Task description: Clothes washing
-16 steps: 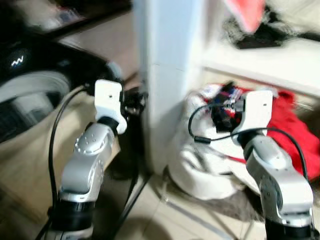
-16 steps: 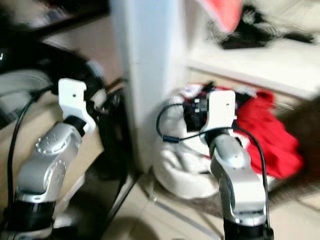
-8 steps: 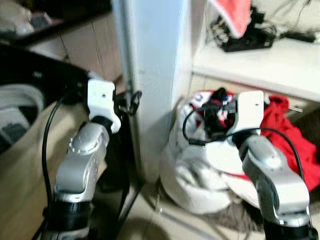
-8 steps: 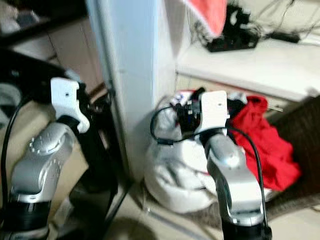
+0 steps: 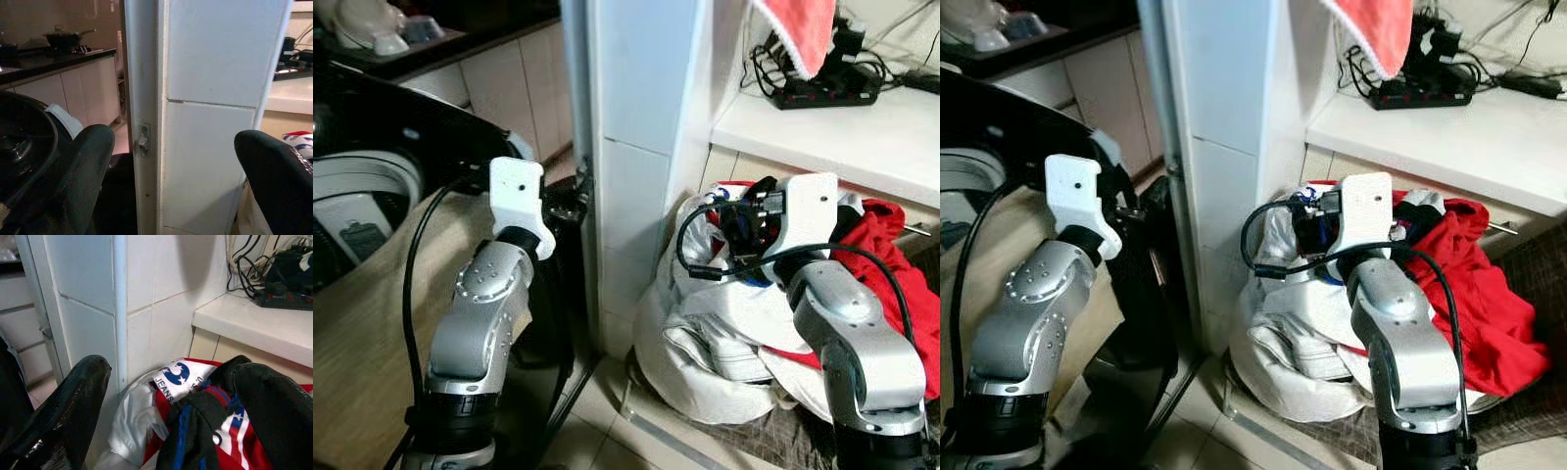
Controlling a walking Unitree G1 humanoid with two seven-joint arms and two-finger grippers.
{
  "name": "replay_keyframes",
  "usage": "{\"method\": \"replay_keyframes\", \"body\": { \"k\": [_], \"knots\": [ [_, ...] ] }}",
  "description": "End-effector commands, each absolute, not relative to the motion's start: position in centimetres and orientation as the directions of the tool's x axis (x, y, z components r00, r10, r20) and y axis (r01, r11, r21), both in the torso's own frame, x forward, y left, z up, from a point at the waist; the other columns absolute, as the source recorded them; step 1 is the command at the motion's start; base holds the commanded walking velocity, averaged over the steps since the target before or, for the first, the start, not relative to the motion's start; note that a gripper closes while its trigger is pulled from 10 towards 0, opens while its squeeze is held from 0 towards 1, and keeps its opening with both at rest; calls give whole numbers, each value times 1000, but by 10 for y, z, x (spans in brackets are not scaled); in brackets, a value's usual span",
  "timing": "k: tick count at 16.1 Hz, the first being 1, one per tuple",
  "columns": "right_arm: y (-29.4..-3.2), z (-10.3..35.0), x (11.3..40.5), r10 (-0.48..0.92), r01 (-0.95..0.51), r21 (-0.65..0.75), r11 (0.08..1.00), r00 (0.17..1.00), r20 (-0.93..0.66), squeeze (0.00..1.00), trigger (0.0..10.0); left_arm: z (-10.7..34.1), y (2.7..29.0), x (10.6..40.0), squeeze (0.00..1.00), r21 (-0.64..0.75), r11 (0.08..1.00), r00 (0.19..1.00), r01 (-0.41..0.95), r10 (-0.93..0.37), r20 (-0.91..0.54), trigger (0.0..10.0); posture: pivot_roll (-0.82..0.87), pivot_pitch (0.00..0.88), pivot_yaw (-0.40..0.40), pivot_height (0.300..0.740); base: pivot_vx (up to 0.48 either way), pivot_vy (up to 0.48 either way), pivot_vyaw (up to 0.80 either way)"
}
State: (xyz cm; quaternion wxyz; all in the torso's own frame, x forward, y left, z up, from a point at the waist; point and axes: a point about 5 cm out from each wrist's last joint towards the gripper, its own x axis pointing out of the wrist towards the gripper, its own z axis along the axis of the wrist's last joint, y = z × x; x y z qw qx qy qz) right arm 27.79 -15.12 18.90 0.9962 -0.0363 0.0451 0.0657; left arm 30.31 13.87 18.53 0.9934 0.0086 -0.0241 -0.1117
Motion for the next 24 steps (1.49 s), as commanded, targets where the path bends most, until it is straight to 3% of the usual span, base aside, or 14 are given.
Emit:
{"method": "replay_keyframes", "body": {
  "k": [1, 4, 7, 11, 12, 15, 16, 18, 24],
  "knots": [
    [-156, 189, 281, 125, -131, -61, 989, 987, -105, 1000, 10000, 186, 137, 304, 0, 33, 974, 973, 224, -225, 45, 10000, -147, 0, 5, 740, 0, 0, 0],
    [-157, 183, 288, 161, -181, -104, 978, 971, -180, 1000, 10000, 183, 135, 305, 0, 36, 964, 965, 262, -263, 22, 10000, -146, 0, 12, 740, 0, 0, 0],
    [-168, 169, 298, 115, -164, -139, 977, 946, -303, 1000, 10000, 164, 117, 285, 0, 165, 791, 808, 590, -575, -132, 10000, -141, 0, 14, 740, 0, 0, 0],
    [-172, 160, 309, 82, -138, -141, 980, 936, -343, 1000, 10000, 162, 109, 271, 0, 155, 679, 697, 717, -700, -158, 10000, -138, 0, 22, 740, 0, 0, 0],
    [-173, 157, 314, 83, -132, -117, 984, 933, -350, 0, 10000, 162, 108, 269, 0, 161, 656, 675, 738, -719, -163, 10000, -137, 0, 24, 740, 0, 0, 0],
    [-171, 157, 324, 151, -165, -18, 986, 936, -319, 0, 10000, 165, 107, 269, 0, 163, 638, 659, 752, -737, -152, 10000, -132, 0, 26, 740, 0, 0, 0],
    [-171, 157, 324, 156, -168, -9, 986, 934, -323, 0, 5216, 165, 107, 268, 0, 163, 634, 654, 756, -740, -153, 10000, -128, 0, 24, 740, 0, 0, 0],
    [-171, 151, 325, 165, -168, 23, 985, 917, -363, 0, 0, 164, 107, 266, 0, 161, 620, 640, 768, -751, -161, 10000, -126, 0, 23, 740, 0, 0, 0],
    [-170, 140, 327, 201, -188, 72, 980, 894, -401, 0, 0, 164, 105, 263, 0, 147, 593, 611, 791, -774, -167, 10000, -123, 0, 24, 740, 0, 0, 0]
  ]
}}
